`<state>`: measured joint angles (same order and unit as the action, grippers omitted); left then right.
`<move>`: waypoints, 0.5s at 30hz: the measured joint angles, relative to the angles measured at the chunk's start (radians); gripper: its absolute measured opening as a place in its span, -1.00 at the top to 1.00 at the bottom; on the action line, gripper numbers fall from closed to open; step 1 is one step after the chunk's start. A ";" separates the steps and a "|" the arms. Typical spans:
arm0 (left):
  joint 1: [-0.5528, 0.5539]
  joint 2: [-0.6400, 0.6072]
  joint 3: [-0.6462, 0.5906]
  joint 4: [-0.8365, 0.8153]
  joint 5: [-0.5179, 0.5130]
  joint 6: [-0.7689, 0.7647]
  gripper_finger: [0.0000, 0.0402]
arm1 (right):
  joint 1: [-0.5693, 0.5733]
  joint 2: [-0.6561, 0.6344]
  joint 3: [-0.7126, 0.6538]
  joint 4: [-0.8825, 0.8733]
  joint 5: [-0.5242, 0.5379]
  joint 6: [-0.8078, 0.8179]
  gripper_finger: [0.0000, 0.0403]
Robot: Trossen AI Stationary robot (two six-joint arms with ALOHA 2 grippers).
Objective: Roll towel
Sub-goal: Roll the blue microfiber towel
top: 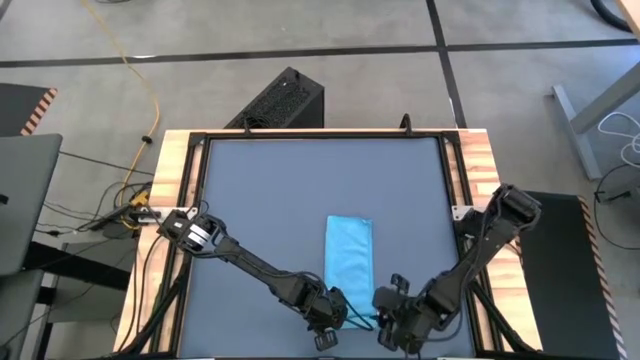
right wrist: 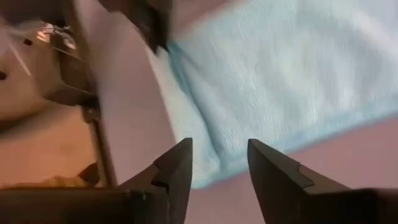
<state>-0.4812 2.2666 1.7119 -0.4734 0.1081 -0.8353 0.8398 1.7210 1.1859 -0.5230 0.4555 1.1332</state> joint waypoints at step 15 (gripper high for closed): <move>0.004 0.000 0.000 -0.007 0.000 0.011 1.00 | 0.120 0.068 0.067 0.165 0.121 -0.461 0.39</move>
<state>-0.4770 2.2669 1.7119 -0.4804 0.1081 -0.8238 0.9593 1.7895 1.2526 -0.3585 0.5763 0.6724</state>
